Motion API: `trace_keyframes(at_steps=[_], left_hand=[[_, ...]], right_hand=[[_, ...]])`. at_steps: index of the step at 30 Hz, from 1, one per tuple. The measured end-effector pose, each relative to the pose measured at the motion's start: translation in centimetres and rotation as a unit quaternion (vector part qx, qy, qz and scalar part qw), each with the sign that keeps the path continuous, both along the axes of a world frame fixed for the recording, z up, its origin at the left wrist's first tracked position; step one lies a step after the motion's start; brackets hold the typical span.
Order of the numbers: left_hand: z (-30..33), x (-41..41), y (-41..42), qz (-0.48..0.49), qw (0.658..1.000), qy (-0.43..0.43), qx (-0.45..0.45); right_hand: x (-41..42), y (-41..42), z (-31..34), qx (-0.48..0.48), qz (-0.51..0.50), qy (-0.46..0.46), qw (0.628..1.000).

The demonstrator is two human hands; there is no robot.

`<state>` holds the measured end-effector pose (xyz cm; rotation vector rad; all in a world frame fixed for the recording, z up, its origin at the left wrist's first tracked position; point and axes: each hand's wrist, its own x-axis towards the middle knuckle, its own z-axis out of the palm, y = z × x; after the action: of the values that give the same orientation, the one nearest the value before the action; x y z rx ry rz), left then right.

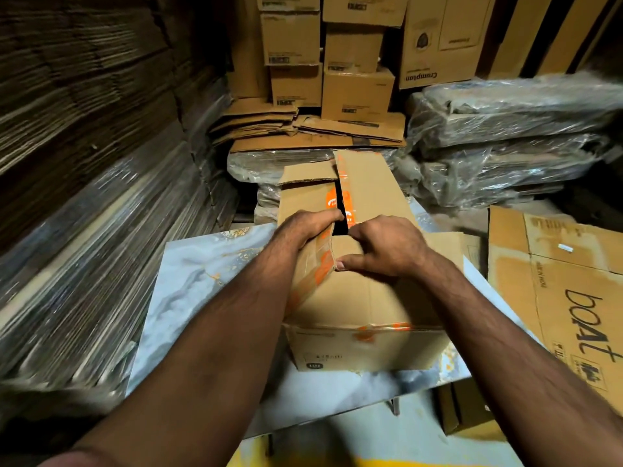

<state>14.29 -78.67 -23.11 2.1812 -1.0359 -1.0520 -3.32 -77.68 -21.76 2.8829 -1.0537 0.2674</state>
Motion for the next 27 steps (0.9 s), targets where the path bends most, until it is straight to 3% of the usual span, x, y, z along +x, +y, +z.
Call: trace_keyframes(at_steps=[7, 13, 18, 21, 23, 25, 27], left_hand=[[-0.5, 0.0, -0.4, -0.021, 1.0, 0.007, 0.006], [-1.4, 0.9, -1.1, -0.066, 0.997, 0.045, 0.009], [-1.0, 0.8, -0.6, -0.075, 0.996, 0.057, 0.002], [-1.5, 0.3, 0.7, -0.113, 0.992, -0.005, 0.05], [-3.1, 0.5, 2.0, -0.177, 0.974, -0.11, 0.093], [-5.3, 1.4, 2.5, -0.214, 0.955, -0.197, 0.064], [-7.0, 2.0, 2.3, -0.23, 0.946, -0.229, 0.02]], right_hand=[[-1.7, 3.7, 0.8, -0.06, -0.001, -0.058, 0.997], [-2.4, 6.9, 0.5, -0.218, 0.008, -0.088, 0.972], [-2.8, 9.6, -0.3, -0.206, -0.018, -0.096, 0.974], [-3.4, 11.3, -1.0, -0.17, -0.036, -0.1, 0.98], [-4.0, 12.6, -1.9, -0.149, -0.041, -0.108, 0.982], [-4.6, 14.1, -2.9, -0.133, -0.054, -0.102, 0.984], [-4.8, 15.7, -3.7, -0.129, -0.085, -0.088, 0.984]])
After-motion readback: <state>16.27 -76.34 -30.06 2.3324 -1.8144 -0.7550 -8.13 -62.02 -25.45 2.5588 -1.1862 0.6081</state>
